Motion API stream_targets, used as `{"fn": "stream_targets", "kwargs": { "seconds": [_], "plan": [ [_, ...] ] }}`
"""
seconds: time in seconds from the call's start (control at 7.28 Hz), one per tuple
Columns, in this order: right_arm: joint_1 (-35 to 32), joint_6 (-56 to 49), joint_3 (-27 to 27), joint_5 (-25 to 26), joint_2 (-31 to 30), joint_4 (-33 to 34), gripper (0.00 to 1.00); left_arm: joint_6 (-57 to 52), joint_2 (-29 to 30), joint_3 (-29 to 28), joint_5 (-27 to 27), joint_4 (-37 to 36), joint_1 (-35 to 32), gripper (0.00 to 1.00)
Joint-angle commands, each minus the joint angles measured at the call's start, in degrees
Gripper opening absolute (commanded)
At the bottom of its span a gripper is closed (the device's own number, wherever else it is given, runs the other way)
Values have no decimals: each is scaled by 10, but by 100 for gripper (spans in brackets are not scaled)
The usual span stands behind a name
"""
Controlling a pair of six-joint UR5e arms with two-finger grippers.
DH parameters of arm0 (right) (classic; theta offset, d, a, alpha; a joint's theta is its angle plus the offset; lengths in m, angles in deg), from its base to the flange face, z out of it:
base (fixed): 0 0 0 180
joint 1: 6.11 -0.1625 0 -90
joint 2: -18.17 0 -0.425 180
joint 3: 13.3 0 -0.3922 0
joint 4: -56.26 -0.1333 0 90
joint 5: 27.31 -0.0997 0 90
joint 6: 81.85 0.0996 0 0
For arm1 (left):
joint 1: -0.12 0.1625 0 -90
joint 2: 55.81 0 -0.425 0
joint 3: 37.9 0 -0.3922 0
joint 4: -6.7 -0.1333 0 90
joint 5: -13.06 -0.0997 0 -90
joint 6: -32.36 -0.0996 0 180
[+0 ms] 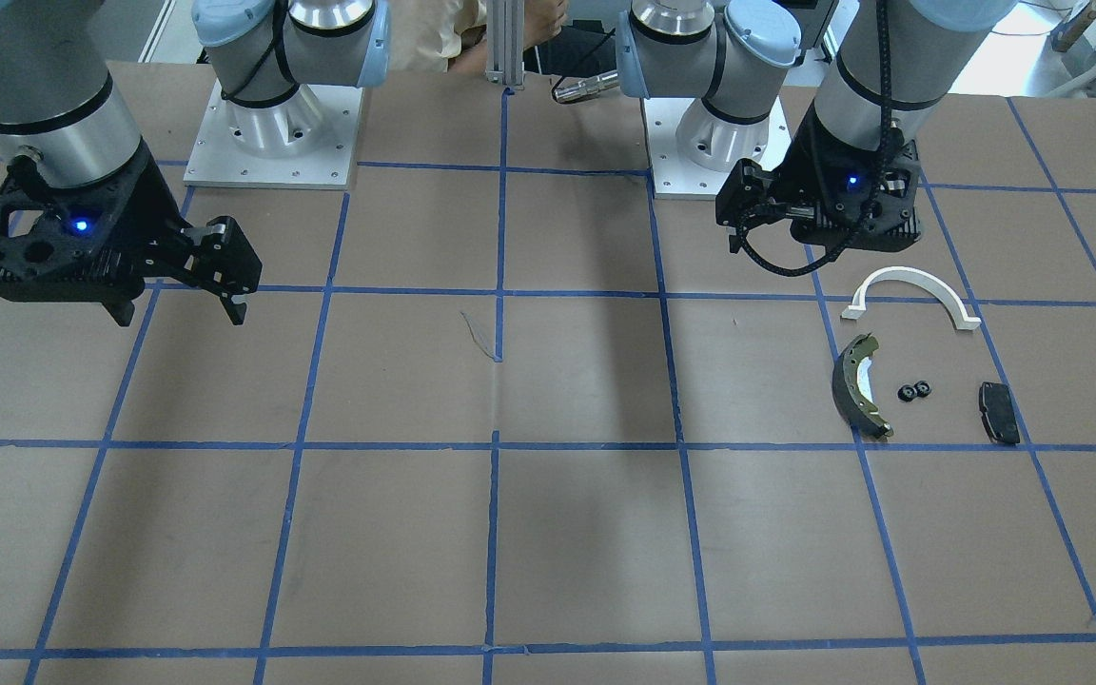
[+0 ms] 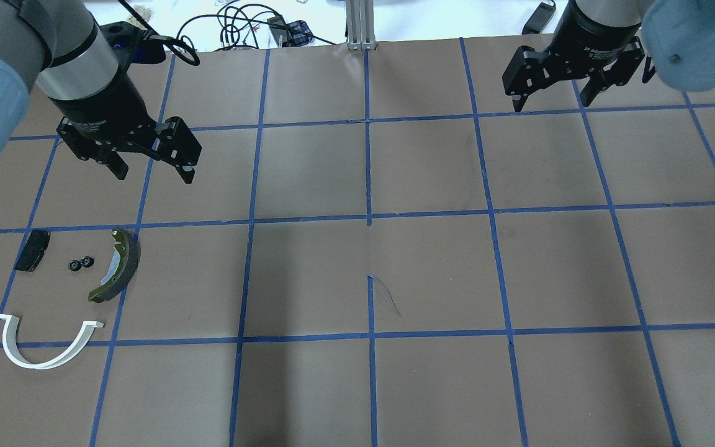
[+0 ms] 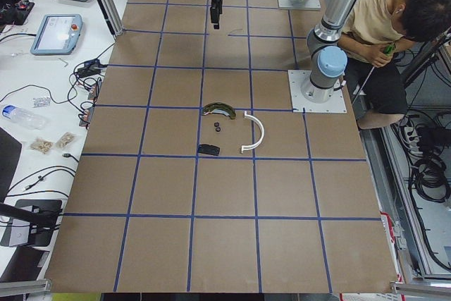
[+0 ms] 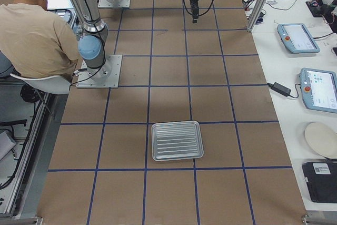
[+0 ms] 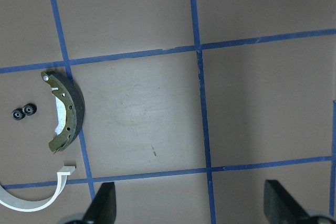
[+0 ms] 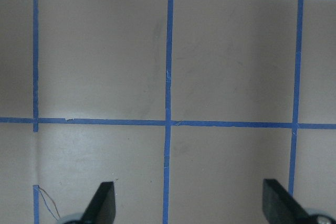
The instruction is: Place bearing gear from tray to pile
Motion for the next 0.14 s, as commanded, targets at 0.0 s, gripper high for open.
{"fn": "stream_targets", "kwargs": {
  "seconds": [0.0],
  "plan": [
    [0, 0, 0, -1, 0, 1, 100, 0, 0, 1, 0, 0, 0, 100]
  ]
}}
